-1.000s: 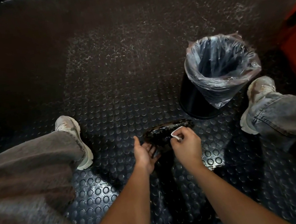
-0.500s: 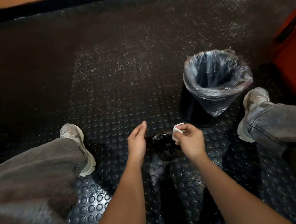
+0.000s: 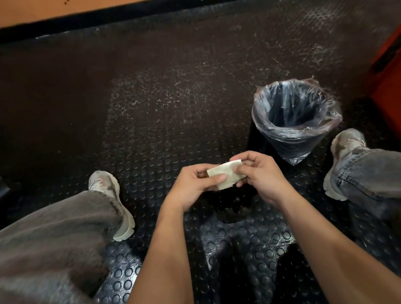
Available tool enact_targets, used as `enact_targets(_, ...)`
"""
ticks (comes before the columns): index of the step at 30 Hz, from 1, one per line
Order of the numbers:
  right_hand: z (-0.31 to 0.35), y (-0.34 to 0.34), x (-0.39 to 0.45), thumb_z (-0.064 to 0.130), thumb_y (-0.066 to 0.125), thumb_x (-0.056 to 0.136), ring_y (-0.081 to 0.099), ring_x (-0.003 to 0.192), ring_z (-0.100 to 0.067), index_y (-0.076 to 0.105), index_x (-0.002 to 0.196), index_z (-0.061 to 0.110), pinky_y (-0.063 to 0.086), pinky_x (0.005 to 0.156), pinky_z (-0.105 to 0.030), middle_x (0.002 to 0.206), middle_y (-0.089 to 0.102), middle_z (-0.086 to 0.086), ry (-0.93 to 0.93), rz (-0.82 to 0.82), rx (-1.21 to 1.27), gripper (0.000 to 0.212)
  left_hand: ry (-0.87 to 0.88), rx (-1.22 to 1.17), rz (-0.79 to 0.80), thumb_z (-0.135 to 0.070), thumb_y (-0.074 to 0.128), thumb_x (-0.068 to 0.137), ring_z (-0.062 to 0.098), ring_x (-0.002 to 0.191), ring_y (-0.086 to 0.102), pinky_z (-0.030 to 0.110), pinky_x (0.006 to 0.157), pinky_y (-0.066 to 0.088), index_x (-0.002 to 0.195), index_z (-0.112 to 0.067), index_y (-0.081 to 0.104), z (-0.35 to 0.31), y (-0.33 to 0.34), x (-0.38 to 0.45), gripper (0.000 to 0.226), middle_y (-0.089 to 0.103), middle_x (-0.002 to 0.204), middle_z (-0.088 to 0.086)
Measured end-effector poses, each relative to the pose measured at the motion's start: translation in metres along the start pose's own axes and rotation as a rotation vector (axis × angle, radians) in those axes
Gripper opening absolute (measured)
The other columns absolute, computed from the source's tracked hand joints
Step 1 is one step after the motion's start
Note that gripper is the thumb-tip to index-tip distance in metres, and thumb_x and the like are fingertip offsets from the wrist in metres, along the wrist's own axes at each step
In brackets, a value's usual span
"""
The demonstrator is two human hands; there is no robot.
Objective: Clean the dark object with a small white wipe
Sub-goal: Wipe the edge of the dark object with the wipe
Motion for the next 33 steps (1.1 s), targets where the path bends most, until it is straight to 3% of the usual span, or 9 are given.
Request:
enact_targets(6, -0.004, -0.003, 0.006, -0.002, 0.07, 0.089, 0.07, 0.075, -0.021, 0.072, 0.095, 0.008, 0.058, 0.061, -0.031, 0.088, 0.074, -0.012, 0.003, -0.052, -0.028, 0.012, -0.011, -0.052, -0.162, -0.008, 0.072, 0.09, 0.024, 0.098, 0.072, 0.032, 0.088, 0.059, 0.111, 0.0, 0.072, 0.006, -0.013, -0.009, 0.022, 0.075, 0.107, 0.017)
enact_targets(9, -0.016, -0.022, 0.013, 0.003, 0.061, 0.095, 0.07, 0.073, -0.017, 0.07, 0.093, 0.01, 0.055, 0.057, -0.027, 0.088, 0.075, -0.011, 0.028, -0.309, -0.019, 0.012, -0.024, 0.002, -0.408, -0.024, 0.073, 0.092, 0.024, 0.098, 0.072, 0.039, 0.092, 0.058, 0.106, -0.015, 0.074, 0.024, -0.039, -0.013, 0.017, 0.077, 0.101, 0.008)
enact_targets(13, -0.064, -0.051, 0.025, 0.013, 0.055, 0.099, 0.061, 0.073, -0.018, 0.067, 0.102, 0.006, 0.05, 0.055, -0.025, 0.094, 0.067, -0.013, 0.217, -0.635, 0.167, 0.014, -0.201, 0.256, -0.762, -0.033, 0.064, 0.097, 0.015, 0.084, 0.066, 0.025, 0.064, 0.048, 0.114, -0.017, 0.069, 0.064, -0.034, -0.02, 0.024, 0.072, 0.101, 0.001)
enact_targets(15, -0.095, -0.053, 0.026, 0.029, 0.052, 0.102, 0.059, 0.084, -0.017, 0.064, 0.121, 0.007, 0.051, 0.066, -0.031, 0.105, 0.066, -0.009, 0.359, -0.544, 0.146, 0.031, -0.328, 0.258, -0.793, -0.028, 0.06, 0.1, 0.015, 0.081, 0.063, 0.024, 0.059, 0.044, 0.119, -0.012, 0.067, 0.091, -0.014, -0.023, 0.026, 0.069, 0.101, 0.003)
enact_targets(19, -0.131, -0.047, 0.023, 0.064, 0.042, 0.099, 0.057, 0.12, -0.024, 0.052, 0.142, 0.018, 0.048, 0.103, -0.052, 0.132, 0.06, -0.004, 0.5, -0.361, 0.198, 0.064, -0.573, 0.105, -0.812, -0.023, 0.057, 0.101, 0.025, 0.088, 0.063, 0.033, 0.078, 0.052, 0.113, -0.009, 0.07, 0.139, 0.02, -0.022, 0.023, 0.07, 0.101, 0.009)
enact_targets(21, -0.139, -0.045, 0.026, 0.073, 0.038, 0.095, 0.055, 0.127, -0.028, 0.046, 0.149, 0.019, 0.045, 0.105, -0.054, 0.142, 0.057, -0.007, 0.502, -0.329, 0.241, 0.077, -0.658, -0.109, -0.833, -0.016, 0.054, 0.1, 0.028, 0.091, 0.064, 0.037, 0.084, 0.055, 0.108, -0.005, 0.067, 0.149, 0.03, -0.015, 0.019, 0.069, 0.103, 0.014)
enact_targets(25, -0.132, -0.042, 0.027, 0.07, 0.029, 0.098, 0.051, 0.13, -0.037, 0.042, 0.15, 0.014, 0.042, 0.107, -0.058, 0.133, 0.06, -0.013, 0.477, -0.306, 0.325, 0.077, -0.609, -0.809, -0.803, 0.001, 0.043, 0.103, 0.037, 0.119, 0.057, 0.051, 0.099, 0.053, 0.136, 0.004, 0.048, 0.136, 0.041, 0.002, 0.033, 0.056, 0.129, 0.021)
enact_targets(29, -0.133, -0.043, 0.027, 0.07, 0.028, 0.098, 0.051, 0.131, -0.036, 0.045, 0.147, 0.014, 0.044, 0.106, -0.059, 0.14, 0.057, -0.017, 0.477, -0.288, 0.311, 0.076, -0.538, -0.899, -0.866, 0.001, 0.048, 0.103, 0.039, 0.116, 0.06, 0.039, 0.087, 0.058, 0.126, 0.006, 0.052, 0.11, 0.039, 0.011, 0.024, 0.054, 0.125, 0.024)
enact_targets(33, -0.132, -0.039, 0.027, 0.07, 0.028, 0.098, 0.052, 0.13, -0.035, 0.046, 0.147, 0.016, 0.043, 0.107, -0.059, 0.143, 0.055, -0.015, 0.48, -0.282, 0.3, 0.075, -0.475, -0.863, -0.933, 0.013, 0.053, 0.089, 0.018, 0.082, 0.064, 0.022, 0.076, 0.054, 0.085, -0.004, 0.06, 0.109, 0.055, 0.007, 0.018, 0.062, 0.085, 0.003)
Point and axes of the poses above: each hand's wrist, its own x-axis towards the middle knuckle, its own y-axis out of the palm, z = x × y, the point moved 1 cm from there along x, towards the middle knuckle
